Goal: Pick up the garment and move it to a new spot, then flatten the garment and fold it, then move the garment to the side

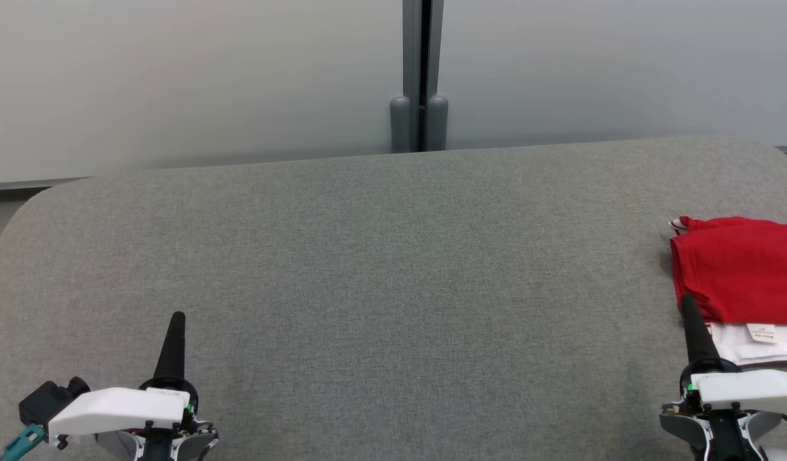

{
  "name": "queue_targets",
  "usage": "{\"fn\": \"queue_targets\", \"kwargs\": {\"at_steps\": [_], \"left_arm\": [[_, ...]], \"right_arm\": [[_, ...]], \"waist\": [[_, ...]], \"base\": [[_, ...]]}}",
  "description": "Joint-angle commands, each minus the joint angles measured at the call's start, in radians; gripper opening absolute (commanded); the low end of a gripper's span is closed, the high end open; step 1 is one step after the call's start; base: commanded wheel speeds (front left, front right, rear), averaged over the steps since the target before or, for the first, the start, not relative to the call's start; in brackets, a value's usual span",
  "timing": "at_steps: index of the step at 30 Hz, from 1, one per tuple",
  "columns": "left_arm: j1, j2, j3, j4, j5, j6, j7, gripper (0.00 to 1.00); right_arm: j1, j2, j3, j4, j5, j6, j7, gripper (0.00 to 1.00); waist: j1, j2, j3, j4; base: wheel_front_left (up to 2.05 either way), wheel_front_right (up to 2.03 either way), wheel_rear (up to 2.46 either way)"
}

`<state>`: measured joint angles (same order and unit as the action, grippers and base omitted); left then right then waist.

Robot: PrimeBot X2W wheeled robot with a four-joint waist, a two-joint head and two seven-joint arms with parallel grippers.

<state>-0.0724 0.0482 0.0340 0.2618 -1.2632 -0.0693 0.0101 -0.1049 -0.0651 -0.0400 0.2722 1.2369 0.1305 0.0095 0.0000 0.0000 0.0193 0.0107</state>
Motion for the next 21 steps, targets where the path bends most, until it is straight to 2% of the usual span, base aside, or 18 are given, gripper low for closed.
{"fn": "queue_targets", "kwargs": {"at_steps": [1,21], "left_arm": [[-0.027,0.006,0.010,-0.011,-0.024,-0.008,0.007,0.00],[-0.034,0.006,0.043,-0.015,-0.176,-0.035,0.053,0.00]], "right_arm": [[-0.010,-0.002,-0.006,-0.012,0.024,0.000,0.008,0.00],[-0.008,0.005,-0.038,-0.021,0.191,0.000,0.054,0.00]], "waist": [[0.0000,0.0000,0.000,0.000],[0.0000,0.0000,-0.007,-0.005]], "base": [[0.00,0.00,0.00],[0.00,0.00,0.00]]}}
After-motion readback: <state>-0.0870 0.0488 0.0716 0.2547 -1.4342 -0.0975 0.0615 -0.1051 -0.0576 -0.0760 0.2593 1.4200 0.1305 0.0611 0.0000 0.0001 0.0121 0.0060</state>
